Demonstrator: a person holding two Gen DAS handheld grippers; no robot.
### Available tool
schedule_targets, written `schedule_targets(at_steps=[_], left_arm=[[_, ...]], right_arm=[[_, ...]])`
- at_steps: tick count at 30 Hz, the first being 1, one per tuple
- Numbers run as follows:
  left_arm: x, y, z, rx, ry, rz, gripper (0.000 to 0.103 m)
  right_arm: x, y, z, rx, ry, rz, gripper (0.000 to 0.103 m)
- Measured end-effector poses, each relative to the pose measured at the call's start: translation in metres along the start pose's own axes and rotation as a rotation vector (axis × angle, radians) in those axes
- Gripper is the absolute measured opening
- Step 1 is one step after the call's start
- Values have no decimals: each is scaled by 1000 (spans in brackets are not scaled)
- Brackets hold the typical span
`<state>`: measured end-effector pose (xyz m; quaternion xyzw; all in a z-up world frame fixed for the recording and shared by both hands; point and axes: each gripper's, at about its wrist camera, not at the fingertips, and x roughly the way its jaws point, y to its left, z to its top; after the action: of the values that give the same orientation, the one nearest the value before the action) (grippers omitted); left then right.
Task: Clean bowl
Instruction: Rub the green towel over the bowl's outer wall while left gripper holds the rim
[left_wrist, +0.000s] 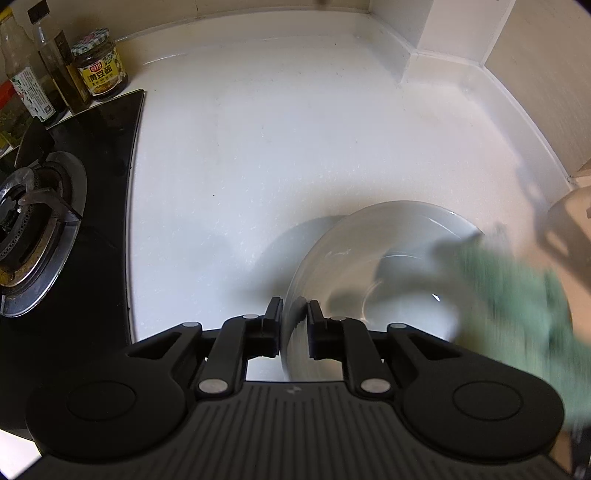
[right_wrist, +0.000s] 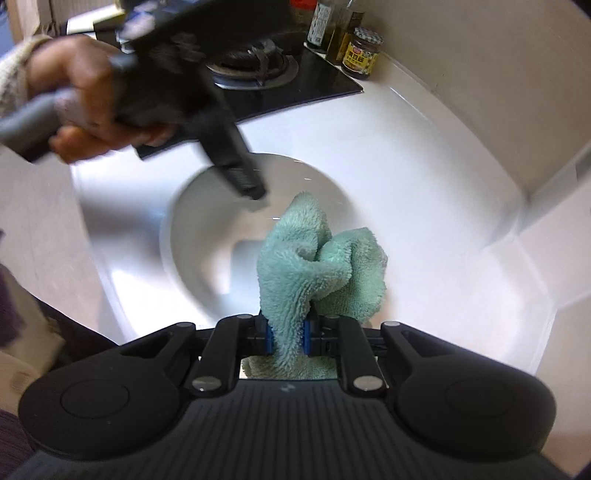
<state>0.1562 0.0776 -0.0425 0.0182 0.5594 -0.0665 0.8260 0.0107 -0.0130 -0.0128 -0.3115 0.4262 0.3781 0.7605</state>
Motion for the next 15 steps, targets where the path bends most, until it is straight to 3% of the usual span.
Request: schedule_targets(at_steps=[4,6,9,12,15], left_arm=[[-2,0,-3,27,-9,-10,13],[-3,0,-4,39,-10,-17,11],[-3,0,-6,66,-8,-23,10],[-4,0,-7,86,-9,-29,10],[-4,-2,-8,108,-9,-21,11]], right_arm=[[-10,14,2,-42,-53,82,12],[-10,3,8,-111,-80,50,12],[7,-4,19,-357,-83,-37,12],[36,-13,33,-529,-90,19,12],[61,-17,48,-596,-106,27,11]])
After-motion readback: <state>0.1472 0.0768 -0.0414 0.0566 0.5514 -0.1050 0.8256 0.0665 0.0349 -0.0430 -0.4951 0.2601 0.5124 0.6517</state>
